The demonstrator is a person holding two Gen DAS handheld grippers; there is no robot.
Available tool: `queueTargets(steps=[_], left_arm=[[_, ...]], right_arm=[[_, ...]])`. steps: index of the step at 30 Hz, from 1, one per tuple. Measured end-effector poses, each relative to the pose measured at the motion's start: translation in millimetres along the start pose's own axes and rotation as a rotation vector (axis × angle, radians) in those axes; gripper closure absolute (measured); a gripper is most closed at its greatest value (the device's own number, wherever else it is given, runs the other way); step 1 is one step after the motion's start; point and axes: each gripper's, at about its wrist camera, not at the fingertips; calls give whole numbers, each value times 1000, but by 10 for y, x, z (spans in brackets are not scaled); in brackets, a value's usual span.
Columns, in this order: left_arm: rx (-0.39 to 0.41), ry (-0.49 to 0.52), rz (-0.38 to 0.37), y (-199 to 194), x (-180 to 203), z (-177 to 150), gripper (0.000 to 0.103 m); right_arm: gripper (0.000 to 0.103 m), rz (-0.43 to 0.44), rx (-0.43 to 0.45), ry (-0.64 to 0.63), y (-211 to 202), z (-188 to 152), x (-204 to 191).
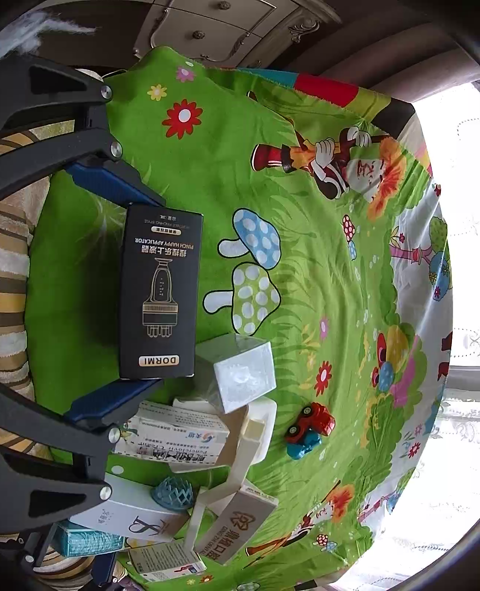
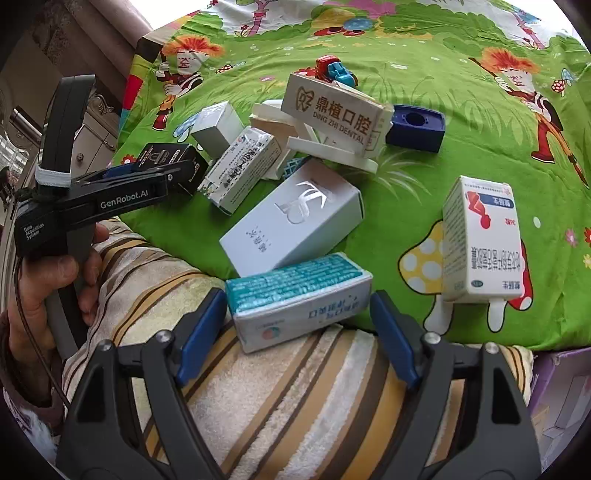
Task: Organize rigid objects
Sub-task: 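Grasp the black DORMI box with the left gripper while the right gripper grasps the teal box, then carry both boxes over the purple box and open both grippers to drop them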
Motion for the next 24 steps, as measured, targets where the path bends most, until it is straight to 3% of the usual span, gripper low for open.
queueTargets(steps=[7,13,20,24], left_arm=[[21,-7,-5,-39,-12,1,17],[65,-26,-13,-131,-51,-5,17],[193,-53,-45,-483,-120,-12,17],[205,-63,-116,-657,-84,-24,17]], right_arm=[[21,-12,8,7,-19,-3,22],[23,-86,9,-80,-25,-39,-190],[23,-154,118,-114,-277,-115,-323],[23,-176,190,-86,-487,-167,-299]])
Point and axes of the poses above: each gripper's, at about its wrist camera, not at the fingertips, and y roughly the way its jaws point, x to its right, z to its top, and after that the axes turned 15 degrees about z, right-handed
